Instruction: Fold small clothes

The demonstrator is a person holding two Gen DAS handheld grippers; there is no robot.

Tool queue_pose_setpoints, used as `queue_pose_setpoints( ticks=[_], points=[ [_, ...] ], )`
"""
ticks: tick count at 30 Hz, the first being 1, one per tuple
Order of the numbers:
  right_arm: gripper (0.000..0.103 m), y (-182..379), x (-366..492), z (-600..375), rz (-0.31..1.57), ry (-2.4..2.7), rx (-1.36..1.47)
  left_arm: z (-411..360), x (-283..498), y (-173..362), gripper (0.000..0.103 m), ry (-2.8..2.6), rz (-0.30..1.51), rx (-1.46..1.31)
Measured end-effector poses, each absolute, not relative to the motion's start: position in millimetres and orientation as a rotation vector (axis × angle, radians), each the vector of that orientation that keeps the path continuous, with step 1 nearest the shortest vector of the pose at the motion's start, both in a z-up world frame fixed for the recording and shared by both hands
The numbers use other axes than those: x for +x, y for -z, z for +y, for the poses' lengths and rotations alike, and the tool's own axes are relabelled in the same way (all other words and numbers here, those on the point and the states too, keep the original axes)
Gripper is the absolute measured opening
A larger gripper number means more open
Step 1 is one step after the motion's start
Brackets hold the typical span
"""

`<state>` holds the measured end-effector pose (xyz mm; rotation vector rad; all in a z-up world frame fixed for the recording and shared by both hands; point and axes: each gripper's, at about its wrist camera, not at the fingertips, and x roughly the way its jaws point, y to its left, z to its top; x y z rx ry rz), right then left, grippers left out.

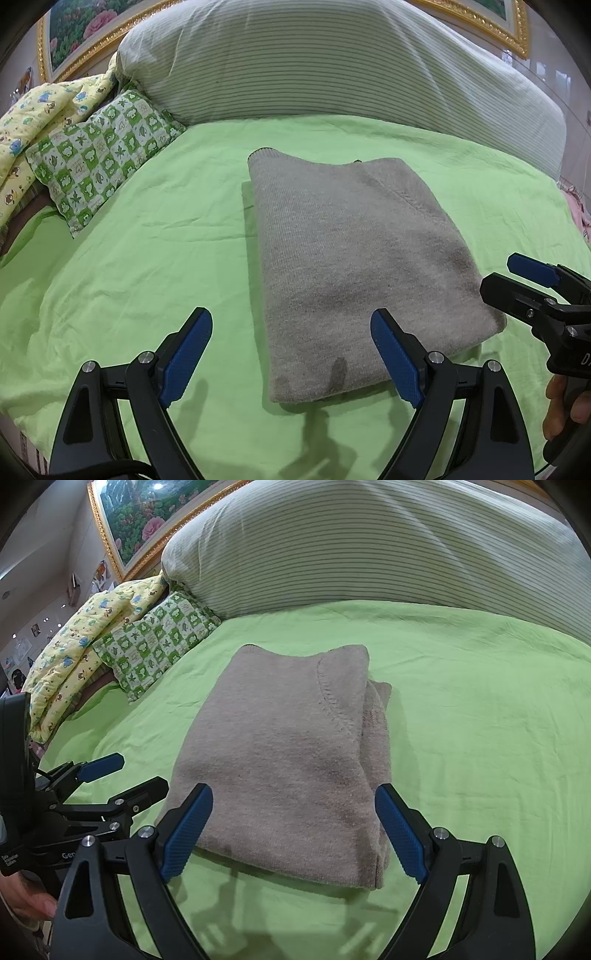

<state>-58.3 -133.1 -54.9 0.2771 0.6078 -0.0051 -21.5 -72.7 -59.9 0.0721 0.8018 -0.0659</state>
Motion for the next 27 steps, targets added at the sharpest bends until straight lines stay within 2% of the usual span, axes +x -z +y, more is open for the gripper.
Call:
queue_pose_setpoints(
  ticks=[27],
  points=[
    [0.090,55.0,-53.5,-137.4,0.610,0.004,0.285,-73.5,-16.8,59.7,0.088,0.071,0.806,0.067]
  ],
)
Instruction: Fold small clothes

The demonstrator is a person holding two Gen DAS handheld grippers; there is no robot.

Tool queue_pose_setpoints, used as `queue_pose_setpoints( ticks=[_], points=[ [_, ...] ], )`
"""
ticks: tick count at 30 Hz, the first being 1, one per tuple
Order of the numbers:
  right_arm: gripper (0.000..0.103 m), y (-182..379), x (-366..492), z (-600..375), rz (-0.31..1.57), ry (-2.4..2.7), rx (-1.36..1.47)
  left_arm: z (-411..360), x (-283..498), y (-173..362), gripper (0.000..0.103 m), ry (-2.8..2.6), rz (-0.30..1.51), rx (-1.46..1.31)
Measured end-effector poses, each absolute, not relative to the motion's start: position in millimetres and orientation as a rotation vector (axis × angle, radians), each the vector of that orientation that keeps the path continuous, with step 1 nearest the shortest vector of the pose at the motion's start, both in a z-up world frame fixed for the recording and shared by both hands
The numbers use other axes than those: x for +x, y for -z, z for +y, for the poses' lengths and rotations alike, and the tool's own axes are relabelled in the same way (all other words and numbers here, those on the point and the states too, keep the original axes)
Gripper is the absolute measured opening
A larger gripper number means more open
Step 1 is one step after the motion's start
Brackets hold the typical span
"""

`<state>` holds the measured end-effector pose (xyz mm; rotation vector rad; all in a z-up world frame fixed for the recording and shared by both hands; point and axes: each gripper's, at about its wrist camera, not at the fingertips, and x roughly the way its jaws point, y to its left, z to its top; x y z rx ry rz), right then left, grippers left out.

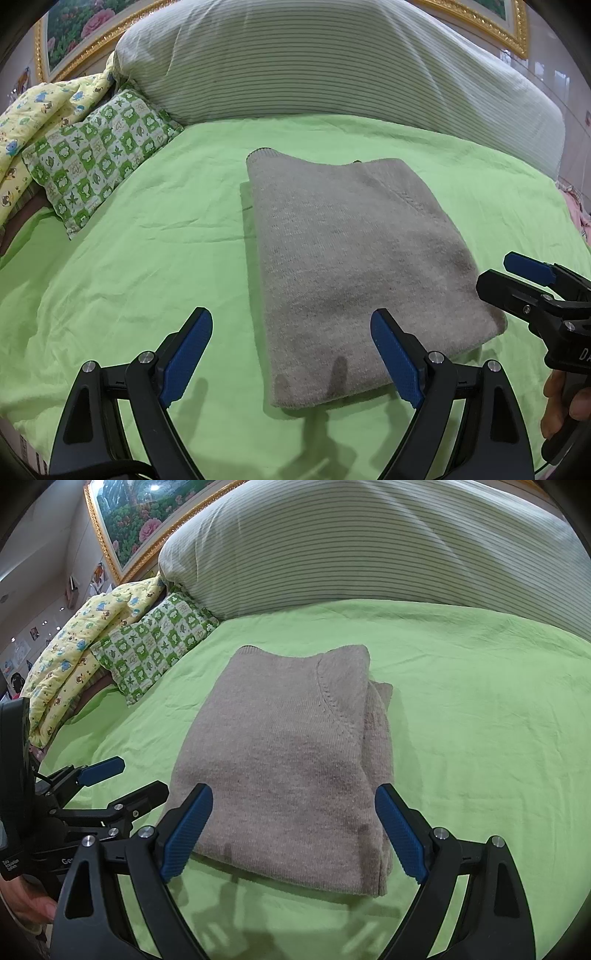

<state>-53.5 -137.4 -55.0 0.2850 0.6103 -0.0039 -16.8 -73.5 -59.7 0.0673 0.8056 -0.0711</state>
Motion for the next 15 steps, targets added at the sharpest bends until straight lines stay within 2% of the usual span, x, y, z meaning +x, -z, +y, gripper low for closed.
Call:
queue_pose_setpoints(
  ticks=[15],
  points=[
    [0.090,52.1,-52.2,-133.6,0.606,0.013,0.299,-73.7,-15.4,58.1,0.088,0.065,0.809,0.058]
  ],
)
